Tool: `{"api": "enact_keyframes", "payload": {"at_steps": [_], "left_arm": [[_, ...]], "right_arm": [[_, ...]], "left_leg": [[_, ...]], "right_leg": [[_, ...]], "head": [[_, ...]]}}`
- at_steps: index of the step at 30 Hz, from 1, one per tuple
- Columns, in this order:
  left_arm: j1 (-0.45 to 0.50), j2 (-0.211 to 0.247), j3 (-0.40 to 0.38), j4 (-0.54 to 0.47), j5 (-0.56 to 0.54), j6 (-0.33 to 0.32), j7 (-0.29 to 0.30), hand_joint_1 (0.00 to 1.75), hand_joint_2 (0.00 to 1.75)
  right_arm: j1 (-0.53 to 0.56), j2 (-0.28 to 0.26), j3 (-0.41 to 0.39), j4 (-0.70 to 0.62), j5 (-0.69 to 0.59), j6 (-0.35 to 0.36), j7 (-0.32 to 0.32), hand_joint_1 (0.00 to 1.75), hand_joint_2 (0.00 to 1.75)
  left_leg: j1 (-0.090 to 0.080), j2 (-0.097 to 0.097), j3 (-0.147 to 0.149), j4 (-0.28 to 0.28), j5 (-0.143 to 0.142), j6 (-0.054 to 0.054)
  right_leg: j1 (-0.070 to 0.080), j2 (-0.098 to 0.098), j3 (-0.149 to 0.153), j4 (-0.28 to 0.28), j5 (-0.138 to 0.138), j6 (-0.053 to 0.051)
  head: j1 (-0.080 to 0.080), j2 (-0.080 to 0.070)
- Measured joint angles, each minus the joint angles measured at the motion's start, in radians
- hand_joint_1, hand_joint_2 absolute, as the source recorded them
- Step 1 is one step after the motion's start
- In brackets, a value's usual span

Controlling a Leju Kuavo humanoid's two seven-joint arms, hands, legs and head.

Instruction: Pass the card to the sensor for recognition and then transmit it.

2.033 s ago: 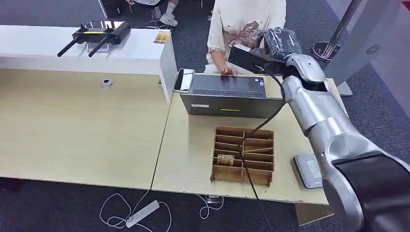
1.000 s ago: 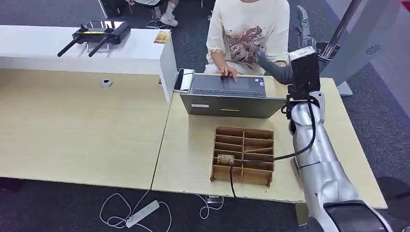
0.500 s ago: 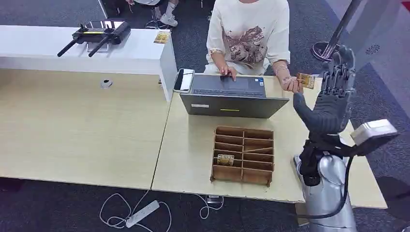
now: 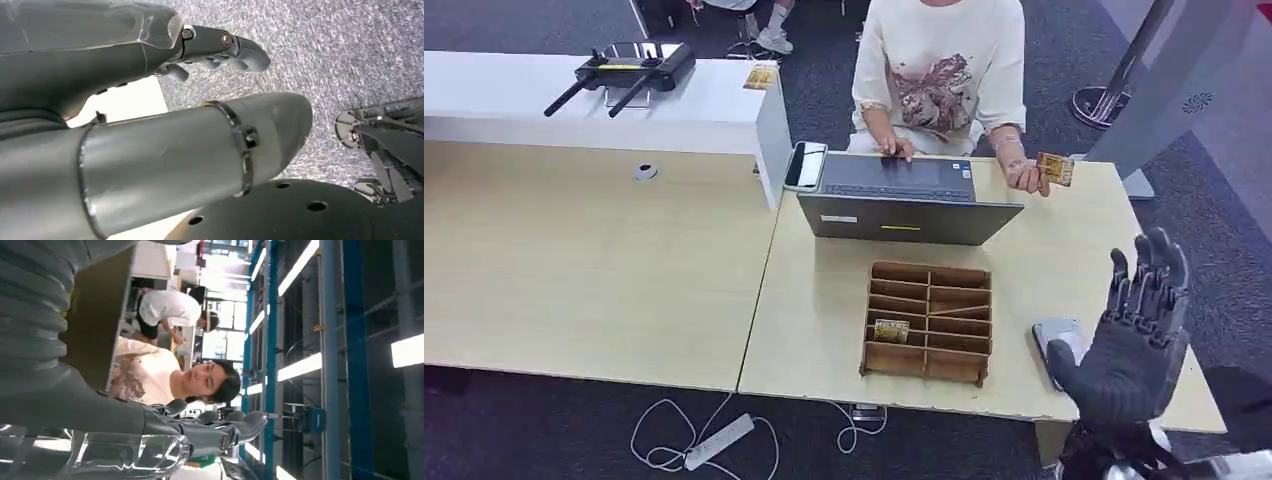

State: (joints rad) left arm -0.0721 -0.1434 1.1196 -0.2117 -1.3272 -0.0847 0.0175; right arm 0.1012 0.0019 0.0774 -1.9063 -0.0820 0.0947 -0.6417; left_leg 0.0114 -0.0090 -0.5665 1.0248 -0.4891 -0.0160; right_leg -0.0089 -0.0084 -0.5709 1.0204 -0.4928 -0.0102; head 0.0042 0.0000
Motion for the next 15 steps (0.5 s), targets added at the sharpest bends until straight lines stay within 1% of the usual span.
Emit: {"api": "enact_keyframes", "payload": {"at_steps": [2, 3, 5, 7, 12, 13, 15], "left_arm": [[0.000, -0.002, 0.001, 0.000, 0.001, 0.002, 0.003, 0.00, 0.00], [0.000, -0.005, 0.002, 0.000, 0.001, 0.003, 0.003, 0.00, 0.00], [0.000, -0.010, 0.002, 0.000, -0.007, 0.006, 0.006, 0.00, 0.00], [0.000, -0.013, 0.001, 0.000, -0.018, 0.011, 0.006, 0.00, 0.00], [0.005, -0.015, -0.003, 0.000, -0.039, 0.011, 0.005, 0.00, 0.00], [0.006, -0.016, -0.005, 0.000, -0.043, 0.011, 0.003, 0.00, 1.75], [0.008, -0.017, -0.006, 0.000, -0.047, 0.010, 0.002, 0.00, 1.75]], "right_arm": [[0.065, 0.015, 0.000, -0.025, -0.001, 0.029, -0.006, 0.00, 1.75], [0.090, 0.022, 0.000, -0.029, -0.003, 0.055, -0.007, 0.00, 1.75], [0.123, 0.038, 0.003, -0.032, 0.026, 0.119, -0.014, 0.00, 1.75], [0.144, 0.051, 0.014, -0.034, 0.045, 0.155, -0.023, 0.00, 1.75], [0.171, 0.085, 0.022, -0.034, 0.055, 0.160, -0.031, 0.00, 1.75], [0.173, 0.090, 0.023, -0.033, 0.060, 0.161, -0.031, 0.00, 1.75], [0.175, 0.097, 0.023, -0.033, 0.060, 0.166, -0.032, 0.00, 1.75]], "left_leg": [[0.000, 0.000, 0.000, 0.000, -0.001, 0.000], [0.000, 0.001, 0.000, 0.000, -0.001, 0.000], [0.000, 0.002, 0.000, 0.000, -0.001, -0.001], [0.000, 0.002, 0.000, 0.000, -0.001, -0.001], [0.000, 0.003, 0.000, 0.000, -0.001, -0.001], [0.000, 0.003, 0.000, 0.000, -0.001, -0.001], [0.000, 0.003, 0.000, 0.000, -0.001, -0.001]], "right_leg": [[0.000, 0.000, 0.000, 0.000, -0.001, 0.000], [0.000, 0.001, 0.000, 0.000, -0.001, 0.000], [0.000, 0.001, 0.000, 0.000, -0.001, 0.000], [0.000, 0.001, 0.000, 0.000, -0.001, 0.000], [0.000, 0.002, 0.000, 0.000, 0.000, 0.000], [0.000, 0.002, 0.000, 0.000, 0.000, 0.000], [0.000, 0.002, 0.000, 0.000, 0.000, 0.000]], "head": [[0.000, 0.000], [0.000, 0.000], [0.000, 0.000], [0.000, 0.000], [0.000, 0.000], [0.000, 0.000], [0.000, 0.000]]}}
